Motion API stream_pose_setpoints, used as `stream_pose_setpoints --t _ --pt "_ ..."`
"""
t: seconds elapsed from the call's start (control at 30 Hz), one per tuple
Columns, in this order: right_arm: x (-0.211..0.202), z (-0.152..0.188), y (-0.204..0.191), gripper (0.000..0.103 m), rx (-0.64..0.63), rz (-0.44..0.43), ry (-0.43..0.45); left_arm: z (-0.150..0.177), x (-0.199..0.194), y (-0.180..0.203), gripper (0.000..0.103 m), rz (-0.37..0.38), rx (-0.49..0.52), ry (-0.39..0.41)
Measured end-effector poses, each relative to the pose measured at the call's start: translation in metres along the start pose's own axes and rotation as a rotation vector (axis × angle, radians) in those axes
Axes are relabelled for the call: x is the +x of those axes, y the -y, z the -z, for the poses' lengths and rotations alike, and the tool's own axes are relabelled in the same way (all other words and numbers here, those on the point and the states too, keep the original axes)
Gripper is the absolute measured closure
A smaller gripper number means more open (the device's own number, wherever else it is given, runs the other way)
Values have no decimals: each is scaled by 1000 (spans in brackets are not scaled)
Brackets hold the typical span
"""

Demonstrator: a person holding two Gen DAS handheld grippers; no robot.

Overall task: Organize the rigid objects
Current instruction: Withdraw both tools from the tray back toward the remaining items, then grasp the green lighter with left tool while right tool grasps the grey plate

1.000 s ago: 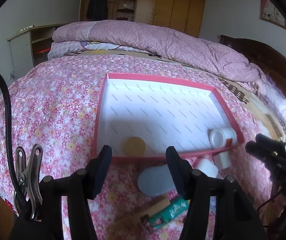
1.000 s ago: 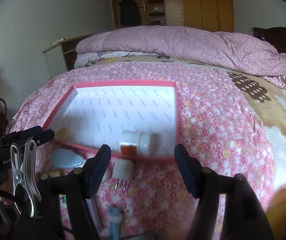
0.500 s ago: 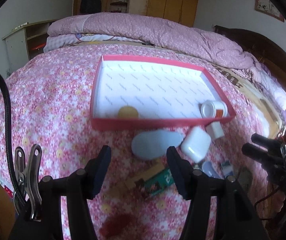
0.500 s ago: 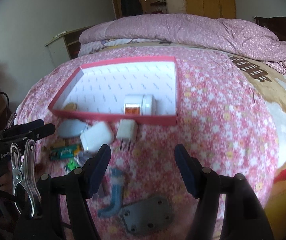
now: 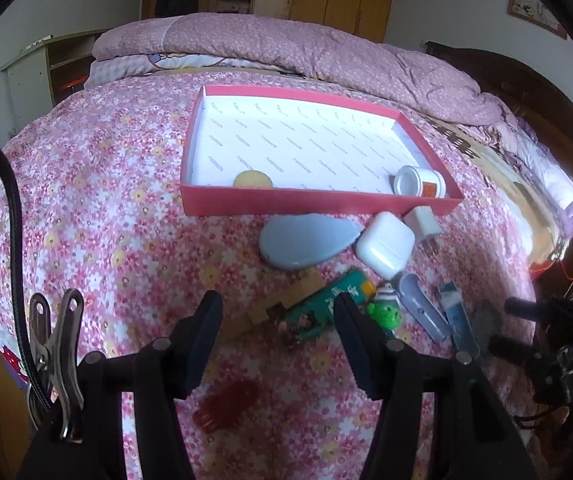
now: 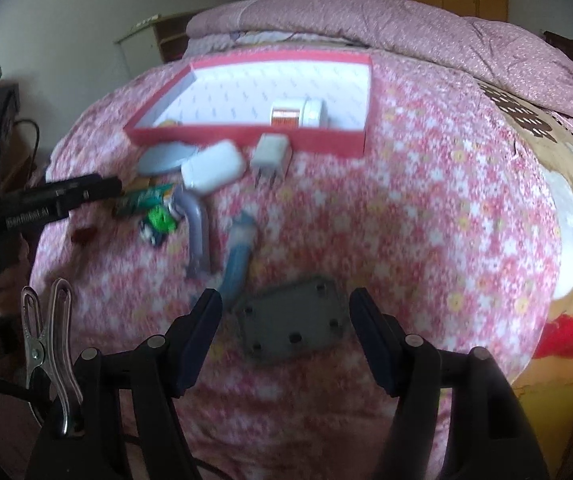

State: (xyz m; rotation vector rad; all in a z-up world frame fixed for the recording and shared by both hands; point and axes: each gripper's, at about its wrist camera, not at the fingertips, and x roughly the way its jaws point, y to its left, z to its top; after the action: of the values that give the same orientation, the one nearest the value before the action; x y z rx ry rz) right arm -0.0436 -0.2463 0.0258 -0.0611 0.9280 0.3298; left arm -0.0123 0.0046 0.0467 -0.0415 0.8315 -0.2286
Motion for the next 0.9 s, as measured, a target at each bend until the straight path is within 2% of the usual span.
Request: stream_pose_setpoints --t 0.17,0.3,0.47,0.73,0.9 --pt "8 4 -5 29 -49 29 -26 6 -1 4 42 8 25 -7" --pt "15 8 -11 28 -100 66 -47 11 4 10 42 11 60 -35" --pt "19 13 -13 26 -132 100 -47 16 14 15 42 -19 95 -56" --pt "23 7 -10 24 -112 110 -21 13 26 -8 42 -142 41 -38" --pt "27 3 -9 25 -97 108 -3 5 30 -20 42 -162 6 -26"
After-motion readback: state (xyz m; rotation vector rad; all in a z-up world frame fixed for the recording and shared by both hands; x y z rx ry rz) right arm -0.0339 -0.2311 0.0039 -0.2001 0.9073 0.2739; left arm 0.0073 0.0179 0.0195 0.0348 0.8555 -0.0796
